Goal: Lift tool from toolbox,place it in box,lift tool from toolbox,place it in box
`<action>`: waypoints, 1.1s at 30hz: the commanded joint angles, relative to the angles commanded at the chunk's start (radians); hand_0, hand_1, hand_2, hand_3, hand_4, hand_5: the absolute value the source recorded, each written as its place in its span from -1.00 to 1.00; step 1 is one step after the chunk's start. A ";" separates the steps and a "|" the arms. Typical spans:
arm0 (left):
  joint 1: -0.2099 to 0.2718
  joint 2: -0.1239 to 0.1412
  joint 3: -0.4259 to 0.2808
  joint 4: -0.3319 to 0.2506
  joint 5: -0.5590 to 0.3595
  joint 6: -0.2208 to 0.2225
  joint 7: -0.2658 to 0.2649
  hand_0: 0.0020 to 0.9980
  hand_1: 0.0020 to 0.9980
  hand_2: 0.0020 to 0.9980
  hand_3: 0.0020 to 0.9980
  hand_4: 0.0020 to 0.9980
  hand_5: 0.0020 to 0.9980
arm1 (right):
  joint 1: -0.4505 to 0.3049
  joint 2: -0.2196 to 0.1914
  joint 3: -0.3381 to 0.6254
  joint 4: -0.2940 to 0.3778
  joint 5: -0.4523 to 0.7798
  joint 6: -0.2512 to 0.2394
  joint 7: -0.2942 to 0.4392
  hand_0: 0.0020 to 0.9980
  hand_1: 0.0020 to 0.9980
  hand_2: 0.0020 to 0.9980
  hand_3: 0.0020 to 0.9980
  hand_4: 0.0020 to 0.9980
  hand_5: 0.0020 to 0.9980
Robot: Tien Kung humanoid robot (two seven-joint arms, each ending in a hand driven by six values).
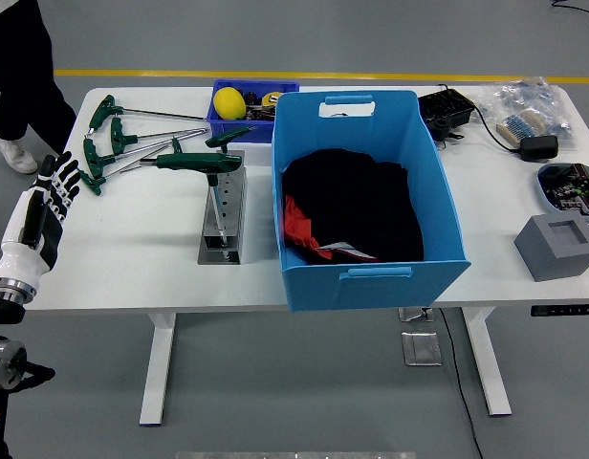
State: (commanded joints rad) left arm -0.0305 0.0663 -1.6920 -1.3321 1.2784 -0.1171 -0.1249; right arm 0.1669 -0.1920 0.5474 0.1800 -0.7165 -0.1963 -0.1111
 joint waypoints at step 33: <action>0.022 0.016 -0.020 0.005 0.023 0.032 -0.020 1.00 1.00 1.00 0.94 1.00 0.69 | -0.014 0.003 0.016 0.000 -0.061 0.001 -0.012 0.25 0.26 0.38 0.07 0.58 0.15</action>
State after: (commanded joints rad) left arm -0.0084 0.0821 -1.7120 -1.3276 1.3013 -0.0848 -0.1450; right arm 0.1528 -0.1889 0.5631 0.1800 -0.7775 -0.1952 -0.1230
